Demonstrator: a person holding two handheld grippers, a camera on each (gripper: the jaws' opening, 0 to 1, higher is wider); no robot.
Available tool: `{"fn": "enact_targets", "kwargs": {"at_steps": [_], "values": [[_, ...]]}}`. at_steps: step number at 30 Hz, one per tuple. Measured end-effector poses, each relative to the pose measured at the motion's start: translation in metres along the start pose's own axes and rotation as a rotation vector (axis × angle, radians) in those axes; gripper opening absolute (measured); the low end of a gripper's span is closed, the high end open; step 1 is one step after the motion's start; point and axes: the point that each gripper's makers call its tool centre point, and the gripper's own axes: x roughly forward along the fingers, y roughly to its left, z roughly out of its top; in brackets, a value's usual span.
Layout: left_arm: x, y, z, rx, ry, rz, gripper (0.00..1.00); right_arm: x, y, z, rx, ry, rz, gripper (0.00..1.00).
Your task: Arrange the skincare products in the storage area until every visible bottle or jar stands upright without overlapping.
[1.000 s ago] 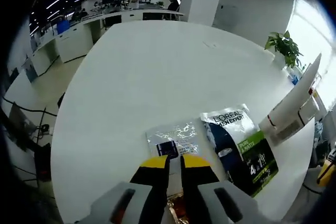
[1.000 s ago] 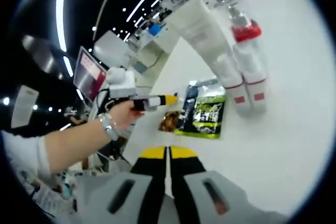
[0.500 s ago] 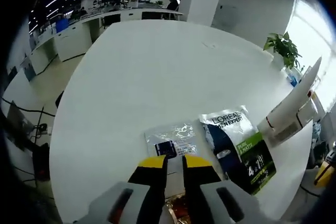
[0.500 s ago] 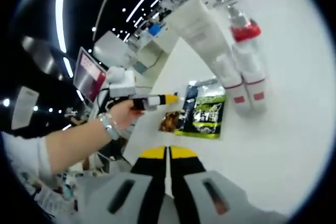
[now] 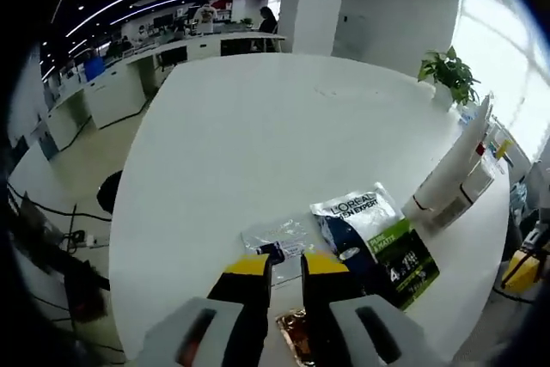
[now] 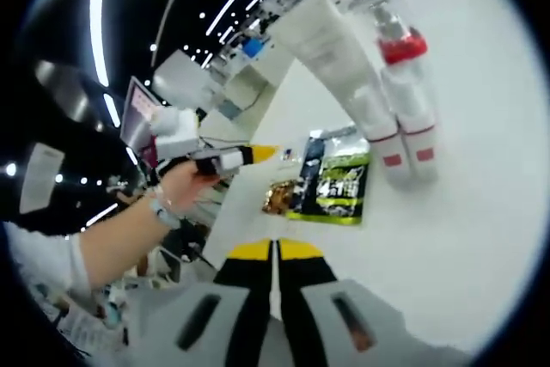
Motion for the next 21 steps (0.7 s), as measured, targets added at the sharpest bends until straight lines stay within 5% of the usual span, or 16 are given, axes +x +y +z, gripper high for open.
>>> {"fn": "enact_targets", "kwargs": {"at_steps": [8, 13, 17, 21], "values": [[-0.056, -0.019, 0.004, 0.089, -0.107, -0.005, 0.13, -0.003, -0.005, 0.005, -0.095, -0.020, -0.067, 0.01], [-0.095, -0.028, 0.011, 0.109, -0.238, -0.012, 0.13, -0.006, 0.001, 0.015, -0.302, -0.050, -0.111, 0.01], [-0.122, -0.022, 0.010, 0.182, -0.336, 0.044, 0.13, -0.022, 0.005, 0.029, -0.531, -0.097, -0.177, 0.01], [-0.142, -0.017, 0.001, 0.180, -0.411, 0.064, 0.14, -0.045, 0.009, 0.039, -0.573, -0.145, -0.166, 0.01]]}}
